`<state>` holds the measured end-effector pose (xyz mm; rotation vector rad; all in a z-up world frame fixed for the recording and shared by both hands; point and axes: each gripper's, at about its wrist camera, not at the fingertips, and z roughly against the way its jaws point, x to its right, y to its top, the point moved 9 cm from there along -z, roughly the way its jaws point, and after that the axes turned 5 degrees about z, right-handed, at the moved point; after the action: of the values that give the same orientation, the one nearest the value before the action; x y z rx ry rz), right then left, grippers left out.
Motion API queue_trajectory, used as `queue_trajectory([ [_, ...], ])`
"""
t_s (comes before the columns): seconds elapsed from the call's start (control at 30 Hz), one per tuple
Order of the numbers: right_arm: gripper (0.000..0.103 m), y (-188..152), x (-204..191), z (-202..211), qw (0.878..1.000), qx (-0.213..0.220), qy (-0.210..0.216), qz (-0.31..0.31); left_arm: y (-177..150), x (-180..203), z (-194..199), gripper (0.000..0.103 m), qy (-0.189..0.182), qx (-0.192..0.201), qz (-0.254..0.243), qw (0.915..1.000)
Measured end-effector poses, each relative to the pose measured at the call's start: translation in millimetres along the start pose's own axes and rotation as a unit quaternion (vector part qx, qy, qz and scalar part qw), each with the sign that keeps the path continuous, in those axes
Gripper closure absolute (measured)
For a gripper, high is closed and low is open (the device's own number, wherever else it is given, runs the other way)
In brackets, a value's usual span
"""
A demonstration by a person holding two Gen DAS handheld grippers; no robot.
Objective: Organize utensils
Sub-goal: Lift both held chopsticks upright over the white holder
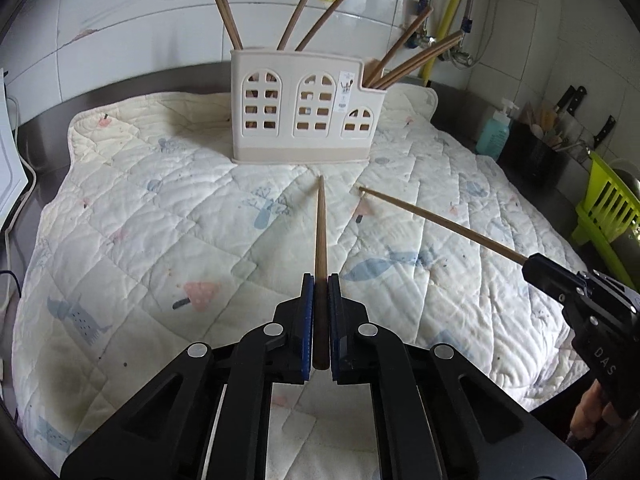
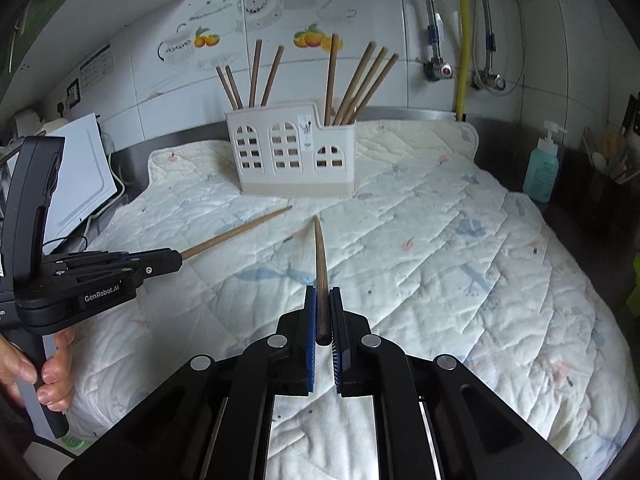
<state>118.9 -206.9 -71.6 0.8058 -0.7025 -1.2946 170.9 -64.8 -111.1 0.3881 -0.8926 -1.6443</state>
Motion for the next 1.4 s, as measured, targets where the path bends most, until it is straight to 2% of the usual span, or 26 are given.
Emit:
queue_trajectory([
  [0.4, 0.096, 89.8, 7.0, 8.8, 0.997, 0.075, -0.001, 0.036, 56.0, -13.2, 19.4, 0.098, 0.0, 0.036, 0.006, 0.9993],
  [0.77, 0.096, 167.7, 5.0, 24.7, 0.991, 0.122, 0.032, 0.052, 130.3, -15.7, 47.9, 0.098, 0.01, 0.087, -0.016, 0.996],
  [1.0, 0.096, 214.5, 3.4, 42.2, 0.984, 0.166, 0.033, 0.061, 176.5, -17.1, 70.0, 0.098, 0.019, 0.122, -0.03, 0.9919],
  [1.23, 0.096, 245.2, 11.5, 35.2, 0.98, 0.184, 0.005, 0.071, 233.4, -15.8, 95.1, 0.098, 0.031, 0.178, -0.035, 0.983],
  [1.4, 0.096, 255.5, 17.9, 18.0, 0.981, 0.175, -0.011, 0.079, 277.5, -7.9, 111.1, 0.098, 0.049, 0.23, -0.046, 0.9708],
])
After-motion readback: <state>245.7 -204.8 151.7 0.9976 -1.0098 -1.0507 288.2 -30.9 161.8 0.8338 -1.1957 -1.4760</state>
